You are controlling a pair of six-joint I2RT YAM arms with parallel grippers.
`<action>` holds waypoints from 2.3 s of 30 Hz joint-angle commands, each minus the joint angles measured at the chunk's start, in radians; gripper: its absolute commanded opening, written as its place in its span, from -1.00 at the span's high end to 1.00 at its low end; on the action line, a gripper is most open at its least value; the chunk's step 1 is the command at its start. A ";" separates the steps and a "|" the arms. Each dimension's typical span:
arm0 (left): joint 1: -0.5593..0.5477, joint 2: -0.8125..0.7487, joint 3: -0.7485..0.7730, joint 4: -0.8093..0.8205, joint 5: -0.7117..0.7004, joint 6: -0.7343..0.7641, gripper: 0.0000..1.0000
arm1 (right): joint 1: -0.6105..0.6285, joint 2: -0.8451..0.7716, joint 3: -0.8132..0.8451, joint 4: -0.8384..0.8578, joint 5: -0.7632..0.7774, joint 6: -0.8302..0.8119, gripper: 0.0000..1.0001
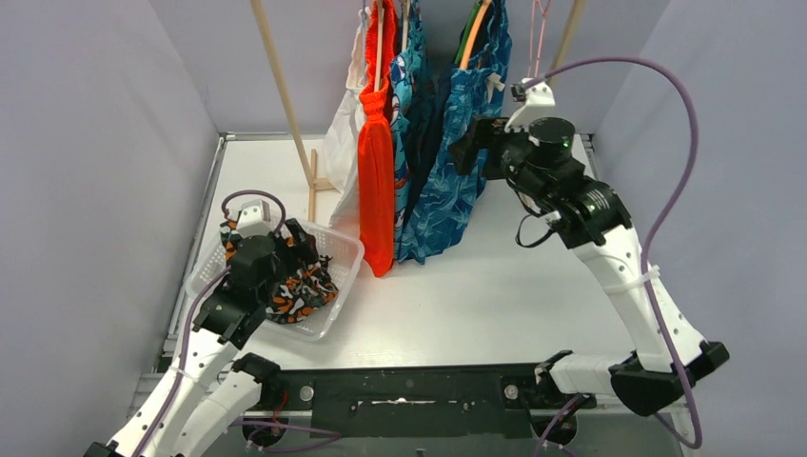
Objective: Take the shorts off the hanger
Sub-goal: Move the basket to the center of the board, then pick up the hanger from the clothes rod.
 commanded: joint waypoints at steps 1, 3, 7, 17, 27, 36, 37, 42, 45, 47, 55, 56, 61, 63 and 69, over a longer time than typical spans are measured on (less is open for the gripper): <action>0.002 -0.042 -0.076 0.035 -0.049 0.033 -0.68 | 0.027 0.099 0.138 -0.050 0.110 -0.033 -0.65; 0.003 -0.044 -0.077 0.051 -0.037 0.034 -0.68 | 0.018 0.134 0.183 -0.035 0.094 -0.004 -0.58; 0.003 -0.024 -0.060 0.018 -0.068 0.040 -0.68 | -0.051 0.169 0.209 0.052 -0.042 0.099 -0.55; 0.002 0.027 -0.053 0.016 -0.051 0.059 -0.68 | -0.151 0.265 0.339 0.165 -0.265 0.207 -0.49; 0.000 0.126 -0.025 -0.009 -0.013 0.069 -0.68 | -0.204 0.364 0.431 0.251 -0.284 0.264 -0.43; 0.000 0.183 -0.020 -0.032 -0.006 0.071 -0.68 | -0.209 0.424 0.553 0.211 -0.293 0.209 -0.31; 0.000 0.183 0.001 -0.033 -0.006 0.073 -0.68 | -0.210 0.435 0.563 0.203 -0.298 0.213 -0.30; 0.000 0.181 0.011 -0.046 -0.013 0.075 -0.68 | -0.217 0.481 0.576 0.214 -0.360 0.234 -0.22; 0.000 0.172 0.005 -0.042 -0.024 0.078 -0.68 | -0.225 0.503 0.584 0.205 -0.386 0.243 -0.16; 0.001 0.171 0.003 -0.039 -0.024 0.077 -0.68 | -0.228 0.507 0.579 0.200 -0.389 0.242 -0.10; 0.002 0.203 0.011 -0.044 -0.013 0.079 -0.68 | -0.232 0.490 0.532 0.198 -0.407 0.208 0.26; 0.002 0.209 0.013 -0.044 -0.011 0.079 -0.68 | -0.233 0.485 0.525 0.193 -0.392 0.203 0.41; 0.002 0.226 0.020 -0.050 -0.009 0.077 -0.68 | -0.256 0.455 0.510 0.192 -0.367 0.190 0.68; 0.002 0.232 0.021 -0.051 -0.009 0.077 -0.68 | -0.266 0.442 0.508 0.197 -0.371 0.183 0.72; 0.001 0.242 0.023 -0.053 -0.006 0.076 -0.68 | -0.315 0.428 0.505 0.234 -0.473 0.224 0.83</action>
